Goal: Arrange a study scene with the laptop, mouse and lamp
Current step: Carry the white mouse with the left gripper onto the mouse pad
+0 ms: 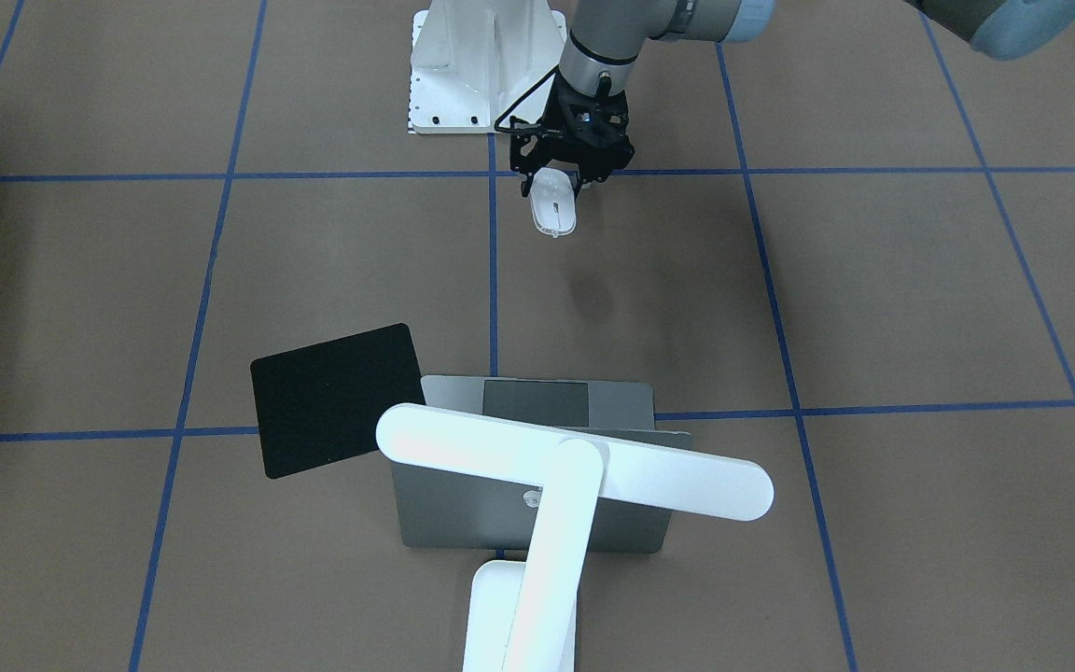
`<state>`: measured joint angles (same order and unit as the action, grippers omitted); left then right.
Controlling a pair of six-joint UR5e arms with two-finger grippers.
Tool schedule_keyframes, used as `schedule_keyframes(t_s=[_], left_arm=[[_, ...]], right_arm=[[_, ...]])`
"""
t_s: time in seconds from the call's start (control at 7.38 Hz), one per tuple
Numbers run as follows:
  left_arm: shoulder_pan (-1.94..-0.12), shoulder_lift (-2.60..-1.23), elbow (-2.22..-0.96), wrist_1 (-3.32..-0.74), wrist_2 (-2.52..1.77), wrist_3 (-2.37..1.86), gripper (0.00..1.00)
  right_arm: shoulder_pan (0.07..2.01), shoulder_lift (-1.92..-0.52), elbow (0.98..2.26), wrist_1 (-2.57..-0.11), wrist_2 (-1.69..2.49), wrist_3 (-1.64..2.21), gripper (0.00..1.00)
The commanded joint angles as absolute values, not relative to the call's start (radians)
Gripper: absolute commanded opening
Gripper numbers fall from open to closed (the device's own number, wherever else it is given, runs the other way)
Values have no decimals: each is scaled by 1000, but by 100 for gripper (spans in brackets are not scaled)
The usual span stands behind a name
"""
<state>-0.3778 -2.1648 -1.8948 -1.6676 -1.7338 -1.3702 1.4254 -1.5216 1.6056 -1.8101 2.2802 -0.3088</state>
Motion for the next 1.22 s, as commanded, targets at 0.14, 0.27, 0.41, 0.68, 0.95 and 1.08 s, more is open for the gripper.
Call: schedule_keyframes(t_s=[0.14, 0.27, 0.41, 0.68, 0.95, 1.08], left_arm=[[-374, -2447, -1581, -1699, -1636, -1460, 9], [-373, -2514, -1496, -1712, -1615, -1501, 8], [-371, -2572, -1403, -1762, -1567, -1529, 8], [-358, -2679, -1190, -1889, -1447, -1577, 8], [-338, -2712, -1109, -1951, -1337, -1592, 8], [-321, -2718, -1080, -1956, -1278, -1598, 8]], right_arm=[[1430, -1511, 1626, -1809, 2315, -261, 100], [1431, -1500, 1618, -1809, 2316, -212, 100], [1439, -1497, 1630, -1809, 2319, -209, 100], [1439, -1497, 1632, -1807, 2315, -212, 100], [1439, -1493, 1634, -1809, 2316, -209, 100], [1440, -1493, 1634, -1809, 2318, -209, 100]])
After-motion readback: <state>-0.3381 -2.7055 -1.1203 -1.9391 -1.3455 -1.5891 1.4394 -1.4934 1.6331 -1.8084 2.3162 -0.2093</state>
